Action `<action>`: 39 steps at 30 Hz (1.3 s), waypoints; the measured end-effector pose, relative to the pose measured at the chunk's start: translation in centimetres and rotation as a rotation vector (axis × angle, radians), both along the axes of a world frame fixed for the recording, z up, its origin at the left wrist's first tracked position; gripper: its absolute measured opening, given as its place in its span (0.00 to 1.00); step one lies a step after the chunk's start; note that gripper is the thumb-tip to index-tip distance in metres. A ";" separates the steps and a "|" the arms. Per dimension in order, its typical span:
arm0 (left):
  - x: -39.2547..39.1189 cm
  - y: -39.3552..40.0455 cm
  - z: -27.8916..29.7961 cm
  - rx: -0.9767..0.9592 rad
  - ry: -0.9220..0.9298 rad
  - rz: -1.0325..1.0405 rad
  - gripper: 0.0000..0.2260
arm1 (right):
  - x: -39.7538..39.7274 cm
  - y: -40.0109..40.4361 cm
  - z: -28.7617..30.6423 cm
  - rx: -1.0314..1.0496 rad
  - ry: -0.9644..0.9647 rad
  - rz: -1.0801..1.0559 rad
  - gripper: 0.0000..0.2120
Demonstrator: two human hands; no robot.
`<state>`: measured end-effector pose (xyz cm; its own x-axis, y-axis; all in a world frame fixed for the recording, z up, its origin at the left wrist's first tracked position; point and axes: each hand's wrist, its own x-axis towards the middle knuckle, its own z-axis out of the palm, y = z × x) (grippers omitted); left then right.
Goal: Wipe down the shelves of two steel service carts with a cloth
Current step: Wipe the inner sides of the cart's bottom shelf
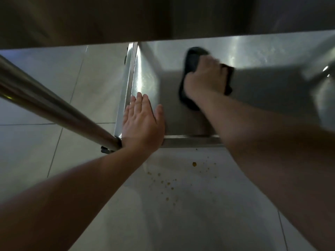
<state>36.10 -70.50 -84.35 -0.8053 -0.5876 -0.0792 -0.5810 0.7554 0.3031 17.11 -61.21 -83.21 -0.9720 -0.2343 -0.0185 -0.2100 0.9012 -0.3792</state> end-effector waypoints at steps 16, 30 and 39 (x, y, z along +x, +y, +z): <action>-0.4 0.1 0.8 0.030 -0.071 0.009 0.33 | -2.5 23.0 -0.5 0.047 0.063 0.472 0.29; -3.2 10.8 2.8 0.058 -0.047 -0.225 0.31 | -5.3 31.6 -0.6 0.163 -0.001 -0.124 0.30; -4.3 16.4 2.0 0.098 -0.146 -0.276 0.31 | -2.2 30.0 0.0 0.165 0.038 0.080 0.35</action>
